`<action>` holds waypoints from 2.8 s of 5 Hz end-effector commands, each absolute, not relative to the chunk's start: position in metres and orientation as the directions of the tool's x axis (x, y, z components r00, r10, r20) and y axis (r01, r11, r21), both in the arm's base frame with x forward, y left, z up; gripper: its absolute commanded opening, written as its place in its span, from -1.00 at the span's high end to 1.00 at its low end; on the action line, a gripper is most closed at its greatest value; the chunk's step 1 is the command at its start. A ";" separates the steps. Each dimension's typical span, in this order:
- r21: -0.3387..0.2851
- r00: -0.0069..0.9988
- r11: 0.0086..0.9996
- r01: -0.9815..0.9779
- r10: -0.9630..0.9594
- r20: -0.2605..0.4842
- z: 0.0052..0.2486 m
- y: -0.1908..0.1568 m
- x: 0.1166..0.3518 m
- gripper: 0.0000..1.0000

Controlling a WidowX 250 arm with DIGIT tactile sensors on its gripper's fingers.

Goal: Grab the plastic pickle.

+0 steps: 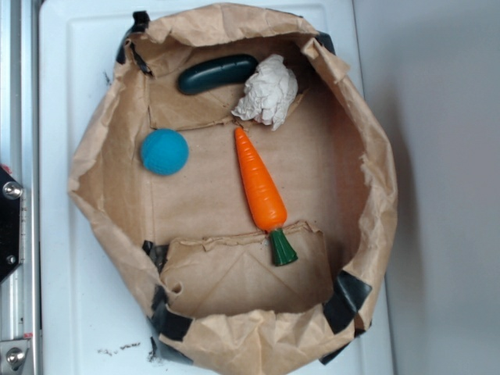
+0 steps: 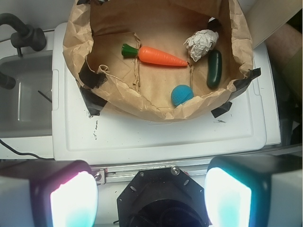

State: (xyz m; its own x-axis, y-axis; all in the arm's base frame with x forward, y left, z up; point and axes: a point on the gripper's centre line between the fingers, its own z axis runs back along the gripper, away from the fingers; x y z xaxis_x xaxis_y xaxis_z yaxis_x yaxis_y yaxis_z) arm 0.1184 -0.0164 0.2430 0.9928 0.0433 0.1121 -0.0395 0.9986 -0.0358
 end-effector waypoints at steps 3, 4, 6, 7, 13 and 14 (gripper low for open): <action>-0.051 0.972 0.996 -0.080 0.089 0.219 0.247 -0.004 0.156 -1.00; -0.051 0.972 0.999 -0.020 0.031 0.233 0.233 0.004 0.174 -1.00; -0.051 0.984 0.999 -0.009 0.018 0.177 0.187 0.017 0.206 -1.00; -0.029 0.989 1.000 -0.010 0.014 0.145 0.168 0.027 0.224 -1.00; -0.003 0.993 0.999 -0.054 0.054 0.105 0.151 0.046 0.242 -1.00; -0.017 0.989 0.995 -0.096 0.098 0.111 0.134 0.064 0.253 -1.00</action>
